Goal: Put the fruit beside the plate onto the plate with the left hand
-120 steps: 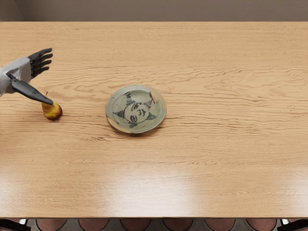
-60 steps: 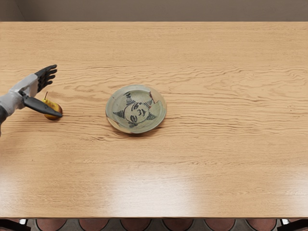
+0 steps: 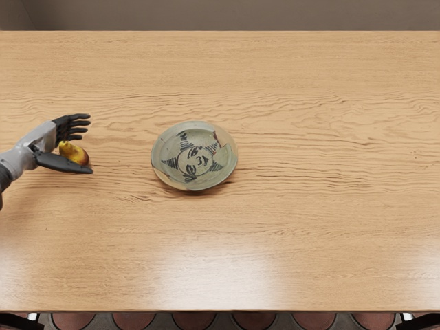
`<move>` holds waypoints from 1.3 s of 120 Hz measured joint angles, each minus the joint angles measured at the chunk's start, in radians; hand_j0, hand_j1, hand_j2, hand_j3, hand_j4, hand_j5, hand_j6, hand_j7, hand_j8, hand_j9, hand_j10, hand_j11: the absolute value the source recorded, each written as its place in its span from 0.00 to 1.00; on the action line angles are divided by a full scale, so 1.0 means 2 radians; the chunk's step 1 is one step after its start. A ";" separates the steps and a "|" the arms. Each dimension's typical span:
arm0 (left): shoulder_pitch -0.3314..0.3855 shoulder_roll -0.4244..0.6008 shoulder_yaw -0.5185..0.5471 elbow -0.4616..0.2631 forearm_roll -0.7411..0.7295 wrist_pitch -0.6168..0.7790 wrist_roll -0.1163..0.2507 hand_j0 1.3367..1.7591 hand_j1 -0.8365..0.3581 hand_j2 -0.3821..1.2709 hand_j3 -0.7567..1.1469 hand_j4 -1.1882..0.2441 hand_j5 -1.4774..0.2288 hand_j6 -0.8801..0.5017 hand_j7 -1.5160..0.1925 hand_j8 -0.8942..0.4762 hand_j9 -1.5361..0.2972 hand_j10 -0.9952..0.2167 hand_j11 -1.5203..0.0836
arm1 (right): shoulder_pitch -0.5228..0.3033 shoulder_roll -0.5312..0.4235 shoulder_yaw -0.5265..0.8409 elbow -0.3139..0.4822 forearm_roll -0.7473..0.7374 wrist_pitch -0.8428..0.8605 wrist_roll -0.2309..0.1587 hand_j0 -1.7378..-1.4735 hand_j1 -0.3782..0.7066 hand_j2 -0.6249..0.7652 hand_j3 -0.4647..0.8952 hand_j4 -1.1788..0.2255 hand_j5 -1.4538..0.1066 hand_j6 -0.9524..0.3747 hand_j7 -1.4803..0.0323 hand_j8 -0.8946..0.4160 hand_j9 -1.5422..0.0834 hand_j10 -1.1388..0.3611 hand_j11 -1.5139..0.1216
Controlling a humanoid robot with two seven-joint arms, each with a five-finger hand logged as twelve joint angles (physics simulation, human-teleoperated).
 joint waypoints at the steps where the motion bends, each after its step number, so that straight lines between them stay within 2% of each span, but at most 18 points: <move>1: 0.001 0.000 0.000 0.000 0.000 0.000 0.000 0.76 0.76 0.26 0.40 0.67 0.69 0.47 0.71 0.48 0.68 0.63 0.76 | 0.000 0.000 0.000 0.000 0.000 0.000 0.000 0.30 0.05 0.45 0.34 0.83 0.92 0.70 0.96 0.67 0.93 0.75 0.91; 65: 0.009 0.004 -0.001 0.001 0.000 0.001 -0.003 0.76 0.58 0.28 0.40 0.54 0.55 0.33 0.57 0.35 0.54 0.48 0.61 | 0.000 0.000 0.000 0.000 0.000 0.000 0.000 0.30 0.05 0.45 0.34 0.83 0.92 0.70 0.96 0.67 0.93 0.75 0.91; 97: 0.009 0.001 -0.001 0.002 0.000 0.002 -0.001 0.76 0.53 0.29 0.40 0.50 0.51 0.29 0.53 0.30 0.51 0.44 0.57 | 0.000 0.000 0.000 0.000 0.000 0.000 0.000 0.30 0.05 0.45 0.34 0.83 0.92 0.70 0.96 0.67 0.93 0.75 0.91; 128: 0.013 0.000 -0.001 0.004 0.000 0.006 0.003 0.76 0.47 0.30 0.40 0.45 0.47 0.24 0.49 0.25 0.47 0.30 0.52 | 0.000 0.000 0.000 0.000 0.000 0.000 0.000 0.30 0.05 0.45 0.34 0.83 0.92 0.70 0.96 0.67 0.93 0.75 0.91; 144: 0.019 -0.001 -0.003 0.005 -0.001 0.013 0.005 0.76 0.46 0.31 0.40 0.44 0.45 0.23 0.48 0.24 0.46 0.28 0.51 | 0.000 0.000 0.000 0.000 0.000 0.000 0.000 0.30 0.05 0.45 0.34 0.83 0.92 0.70 0.96 0.67 0.93 0.75 0.91; 149: 0.020 -0.001 -0.004 0.005 -0.001 0.015 0.006 0.76 0.45 0.31 0.40 0.43 0.45 0.23 0.47 0.24 0.45 0.34 0.50 | 0.000 0.000 0.000 0.000 0.000 0.000 0.000 0.30 0.05 0.45 0.34 0.83 0.92 0.70 0.96 0.67 0.93 0.75 0.91; 156: 0.021 -0.001 -0.002 0.006 -0.001 0.018 0.007 0.76 0.44 0.31 0.40 0.43 0.44 0.22 0.46 0.23 0.44 0.34 0.49 | 0.000 0.000 0.000 0.000 0.000 0.000 0.000 0.30 0.05 0.45 0.34 0.83 0.92 0.70 0.96 0.67 0.93 0.75 0.91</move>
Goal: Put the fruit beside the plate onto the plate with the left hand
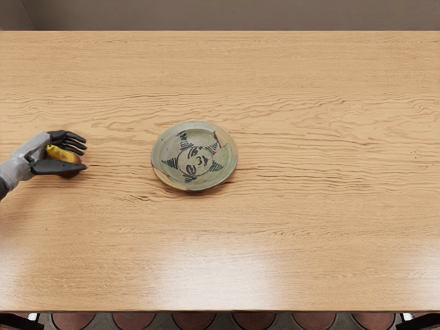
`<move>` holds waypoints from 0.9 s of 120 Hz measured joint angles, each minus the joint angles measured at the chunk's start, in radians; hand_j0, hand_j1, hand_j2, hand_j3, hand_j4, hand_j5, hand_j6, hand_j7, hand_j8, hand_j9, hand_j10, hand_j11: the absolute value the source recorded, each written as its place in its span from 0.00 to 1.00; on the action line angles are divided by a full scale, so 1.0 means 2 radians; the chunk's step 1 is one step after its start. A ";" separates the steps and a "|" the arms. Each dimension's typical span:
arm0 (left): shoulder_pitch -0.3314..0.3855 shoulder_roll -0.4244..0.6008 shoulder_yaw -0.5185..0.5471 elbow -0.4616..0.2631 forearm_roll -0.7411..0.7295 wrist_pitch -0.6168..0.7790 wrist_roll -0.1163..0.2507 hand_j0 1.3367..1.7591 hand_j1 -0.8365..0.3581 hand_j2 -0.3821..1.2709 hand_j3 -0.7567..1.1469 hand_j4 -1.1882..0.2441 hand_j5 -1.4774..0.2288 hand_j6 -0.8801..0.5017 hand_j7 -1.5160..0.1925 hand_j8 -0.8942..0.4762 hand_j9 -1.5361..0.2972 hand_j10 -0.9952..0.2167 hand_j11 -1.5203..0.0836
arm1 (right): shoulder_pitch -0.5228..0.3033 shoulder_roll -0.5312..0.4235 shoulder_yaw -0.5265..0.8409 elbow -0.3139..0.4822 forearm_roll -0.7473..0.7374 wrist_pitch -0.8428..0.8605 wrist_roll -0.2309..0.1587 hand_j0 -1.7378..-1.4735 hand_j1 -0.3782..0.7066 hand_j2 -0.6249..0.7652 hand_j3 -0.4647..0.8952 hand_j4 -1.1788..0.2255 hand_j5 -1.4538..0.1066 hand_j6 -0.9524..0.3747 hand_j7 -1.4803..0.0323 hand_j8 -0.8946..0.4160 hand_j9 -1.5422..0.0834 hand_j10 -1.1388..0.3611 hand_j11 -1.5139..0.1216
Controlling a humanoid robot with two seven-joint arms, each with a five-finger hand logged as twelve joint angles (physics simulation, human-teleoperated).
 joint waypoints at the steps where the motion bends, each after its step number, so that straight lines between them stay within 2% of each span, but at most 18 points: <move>1: 0.000 0.000 0.000 0.000 0.000 0.000 0.000 0.76 0.43 0.31 0.40 0.43 0.44 0.22 0.46 0.23 0.44 0.34 0.49 | 0.000 0.000 0.000 0.000 0.000 0.000 0.000 0.30 0.05 0.45 0.34 0.83 0.92 0.70 0.96 0.67 0.93 0.75 0.91; 36: 0.001 0.000 0.001 0.000 0.000 0.002 0.002 0.76 0.41 0.33 0.40 0.39 0.40 0.18 0.42 0.22 0.39 0.39 0.43 | 0.000 0.000 0.000 0.000 0.000 0.000 0.000 0.30 0.05 0.45 0.34 0.83 0.92 0.70 0.96 0.67 0.93 0.75 0.91; 74: -0.009 0.007 0.003 -0.011 0.001 -0.007 0.002 0.75 0.41 0.30 0.40 0.37 0.35 0.16 0.38 0.24 0.37 0.41 0.40 | 0.000 0.000 0.000 0.000 0.000 0.000 0.000 0.30 0.05 0.45 0.34 0.83 0.92 0.70 0.96 0.67 0.93 0.75 0.91; 108: -0.062 0.018 0.003 -0.025 -0.004 -0.046 0.007 0.75 0.43 0.28 0.40 0.35 0.33 0.14 0.35 0.24 0.34 0.42 0.37 | 0.000 0.000 0.000 0.000 0.000 0.000 0.000 0.30 0.05 0.45 0.34 0.83 0.92 0.70 0.96 0.67 0.93 0.75 0.91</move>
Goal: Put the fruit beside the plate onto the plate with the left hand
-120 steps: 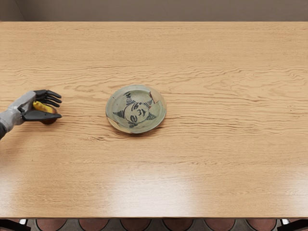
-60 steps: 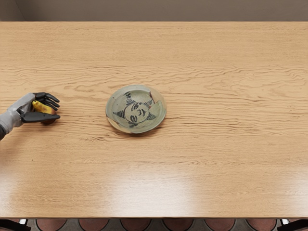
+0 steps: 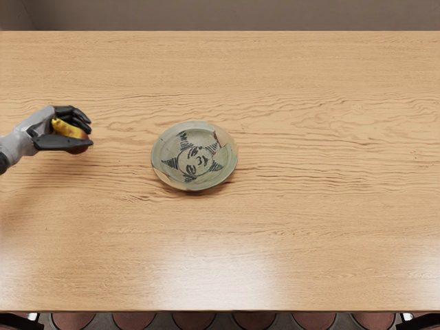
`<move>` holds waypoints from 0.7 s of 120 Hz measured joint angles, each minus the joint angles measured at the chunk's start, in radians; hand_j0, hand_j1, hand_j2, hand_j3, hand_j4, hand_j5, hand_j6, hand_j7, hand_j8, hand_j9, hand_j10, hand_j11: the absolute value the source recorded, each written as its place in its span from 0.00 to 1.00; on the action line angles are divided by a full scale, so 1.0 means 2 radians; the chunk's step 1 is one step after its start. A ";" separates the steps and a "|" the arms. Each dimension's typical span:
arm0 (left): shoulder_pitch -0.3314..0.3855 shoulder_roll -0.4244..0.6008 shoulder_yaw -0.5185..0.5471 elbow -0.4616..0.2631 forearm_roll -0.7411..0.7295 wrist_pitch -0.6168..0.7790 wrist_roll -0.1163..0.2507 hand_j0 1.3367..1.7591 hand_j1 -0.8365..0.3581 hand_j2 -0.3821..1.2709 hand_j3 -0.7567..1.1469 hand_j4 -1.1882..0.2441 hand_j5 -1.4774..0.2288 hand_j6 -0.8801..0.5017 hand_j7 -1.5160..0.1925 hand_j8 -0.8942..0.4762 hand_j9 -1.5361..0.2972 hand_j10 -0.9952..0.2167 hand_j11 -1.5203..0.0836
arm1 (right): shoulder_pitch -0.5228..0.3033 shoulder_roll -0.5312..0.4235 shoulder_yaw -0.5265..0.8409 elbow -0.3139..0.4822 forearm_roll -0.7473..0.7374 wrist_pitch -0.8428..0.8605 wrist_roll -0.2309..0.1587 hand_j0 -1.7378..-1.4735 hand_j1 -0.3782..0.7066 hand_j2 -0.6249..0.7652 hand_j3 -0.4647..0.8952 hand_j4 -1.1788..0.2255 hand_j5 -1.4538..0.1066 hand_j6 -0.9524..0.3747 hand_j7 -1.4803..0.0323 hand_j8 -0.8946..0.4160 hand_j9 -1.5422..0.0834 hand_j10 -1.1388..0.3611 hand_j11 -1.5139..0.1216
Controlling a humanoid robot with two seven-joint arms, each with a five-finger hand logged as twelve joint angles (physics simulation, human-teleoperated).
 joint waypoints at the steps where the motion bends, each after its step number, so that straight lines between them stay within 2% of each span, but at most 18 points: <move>1: -0.001 0.000 0.000 0.000 0.000 -0.001 0.001 0.75 0.43 0.28 0.40 0.35 0.33 0.14 0.35 0.24 0.34 0.43 0.37 | 0.000 0.000 0.000 0.000 0.000 0.000 0.000 0.30 0.05 0.45 0.34 0.83 0.92 0.70 0.96 0.67 0.93 0.75 0.91; 17: -0.037 -0.004 0.009 -0.001 -0.002 -0.005 0.006 0.74 0.43 0.27 0.40 0.35 0.32 0.13 0.34 0.24 0.33 0.42 0.36 | 0.000 0.000 0.000 0.000 0.000 0.000 0.000 0.30 0.05 0.45 0.34 0.83 0.92 0.70 0.96 0.67 0.93 0.75 0.91; 39: -0.069 -0.021 0.027 0.000 -0.009 -0.006 0.008 0.74 0.41 0.28 0.40 0.34 0.32 0.13 0.34 0.25 0.33 0.42 0.36 | 0.000 0.000 0.000 0.000 0.000 0.000 0.000 0.30 0.05 0.45 0.34 0.83 0.92 0.70 0.96 0.67 0.93 0.75 0.91; 56: -0.087 -0.044 0.037 0.000 -0.015 -0.006 0.013 0.74 0.41 0.28 0.40 0.34 0.32 0.13 0.34 0.25 0.33 0.44 0.35 | 0.000 0.000 0.000 0.000 0.000 0.000 0.000 0.30 0.05 0.45 0.34 0.83 0.92 0.70 0.96 0.67 0.93 0.75 0.91; 84: -0.095 -0.065 0.040 0.000 -0.018 -0.007 0.020 0.75 0.41 0.28 0.40 0.34 0.31 0.13 0.33 0.25 0.32 0.44 0.36 | 0.000 0.000 0.000 0.000 0.000 0.000 0.000 0.30 0.05 0.45 0.34 0.83 0.92 0.70 0.96 0.67 0.93 0.75 0.91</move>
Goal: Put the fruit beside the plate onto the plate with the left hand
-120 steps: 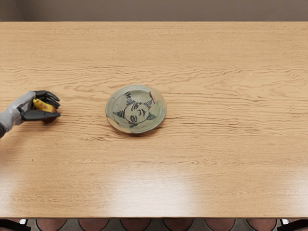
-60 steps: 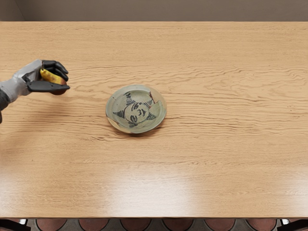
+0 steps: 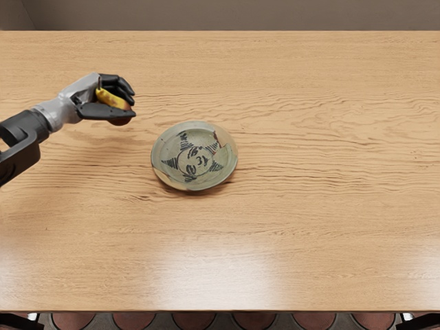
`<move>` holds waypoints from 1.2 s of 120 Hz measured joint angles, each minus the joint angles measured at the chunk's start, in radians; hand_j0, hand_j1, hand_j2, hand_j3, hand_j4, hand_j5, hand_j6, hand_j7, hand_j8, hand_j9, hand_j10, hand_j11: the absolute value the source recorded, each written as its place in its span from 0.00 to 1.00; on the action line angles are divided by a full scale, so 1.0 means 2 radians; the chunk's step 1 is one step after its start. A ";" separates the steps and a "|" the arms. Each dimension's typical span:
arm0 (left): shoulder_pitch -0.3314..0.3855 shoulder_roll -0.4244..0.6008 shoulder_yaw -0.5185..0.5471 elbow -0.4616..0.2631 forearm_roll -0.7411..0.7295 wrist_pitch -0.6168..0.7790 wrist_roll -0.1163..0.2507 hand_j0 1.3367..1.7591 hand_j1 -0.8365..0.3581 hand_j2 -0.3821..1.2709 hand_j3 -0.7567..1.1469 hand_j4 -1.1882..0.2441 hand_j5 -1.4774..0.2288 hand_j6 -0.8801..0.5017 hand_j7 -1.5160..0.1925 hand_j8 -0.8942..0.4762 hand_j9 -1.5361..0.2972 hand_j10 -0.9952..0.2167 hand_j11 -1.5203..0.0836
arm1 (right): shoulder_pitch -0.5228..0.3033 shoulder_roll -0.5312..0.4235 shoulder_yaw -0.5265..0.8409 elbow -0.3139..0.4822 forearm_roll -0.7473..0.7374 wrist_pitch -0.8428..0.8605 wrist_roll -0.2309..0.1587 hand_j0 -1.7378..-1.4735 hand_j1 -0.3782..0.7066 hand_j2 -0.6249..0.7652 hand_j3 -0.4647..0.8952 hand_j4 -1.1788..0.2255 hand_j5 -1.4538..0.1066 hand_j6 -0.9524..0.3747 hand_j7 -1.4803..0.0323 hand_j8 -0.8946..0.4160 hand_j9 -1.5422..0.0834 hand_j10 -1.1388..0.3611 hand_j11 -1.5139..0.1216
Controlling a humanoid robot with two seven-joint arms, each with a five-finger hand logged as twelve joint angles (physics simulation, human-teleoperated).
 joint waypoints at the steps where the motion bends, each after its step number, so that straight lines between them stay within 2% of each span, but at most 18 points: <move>1: 0.000 -0.001 0.000 0.000 0.000 0.000 0.001 0.75 0.41 0.28 0.40 0.34 0.31 0.13 0.34 0.26 0.32 0.44 0.36 | 0.000 0.000 0.000 0.000 0.000 0.000 0.000 0.30 0.05 0.45 0.34 0.83 0.92 0.70 0.96 0.67 0.93 0.75 0.91; 29: -0.007 -0.019 0.000 0.000 -0.003 -0.004 0.008 0.74 0.42 0.27 0.40 0.34 0.31 0.13 0.33 0.25 0.32 0.44 0.36 | 0.000 0.000 0.000 0.000 0.000 0.000 0.000 0.30 0.05 0.45 0.34 0.83 0.92 0.70 0.96 0.67 0.93 0.75 0.91; 55: -0.016 -0.065 0.001 0.000 -0.007 -0.014 0.017 0.74 0.39 0.28 0.40 0.34 0.31 0.13 0.33 0.24 0.32 0.44 0.36 | 0.000 0.000 0.000 0.000 0.000 0.000 0.000 0.30 0.05 0.45 0.34 0.83 0.92 0.70 0.96 0.67 0.93 0.75 0.91; 75: -0.018 -0.078 0.001 -0.001 -0.008 -0.029 0.026 0.75 0.38 0.28 0.40 0.34 0.31 0.13 0.33 0.24 0.32 0.45 0.36 | 0.000 0.000 0.000 0.000 0.000 0.000 0.000 0.30 0.05 0.45 0.34 0.83 0.92 0.70 0.96 0.67 0.93 0.75 0.91; 111: -0.022 -0.093 0.001 -0.003 -0.010 -0.075 0.028 0.75 0.37 0.29 0.40 0.34 0.31 0.13 0.34 0.24 0.32 0.45 0.36 | 0.000 0.000 0.000 0.000 0.000 0.000 0.000 0.30 0.05 0.45 0.34 0.83 0.92 0.70 0.96 0.67 0.93 0.75 0.91; 144: -0.014 -0.108 0.007 -0.002 -0.010 -0.084 0.028 0.75 0.37 0.29 0.40 0.35 0.33 0.14 0.36 0.22 0.34 0.44 0.38 | 0.000 0.000 0.000 0.000 0.000 0.000 0.000 0.30 0.05 0.45 0.34 0.83 0.92 0.70 0.96 0.67 0.93 0.75 0.91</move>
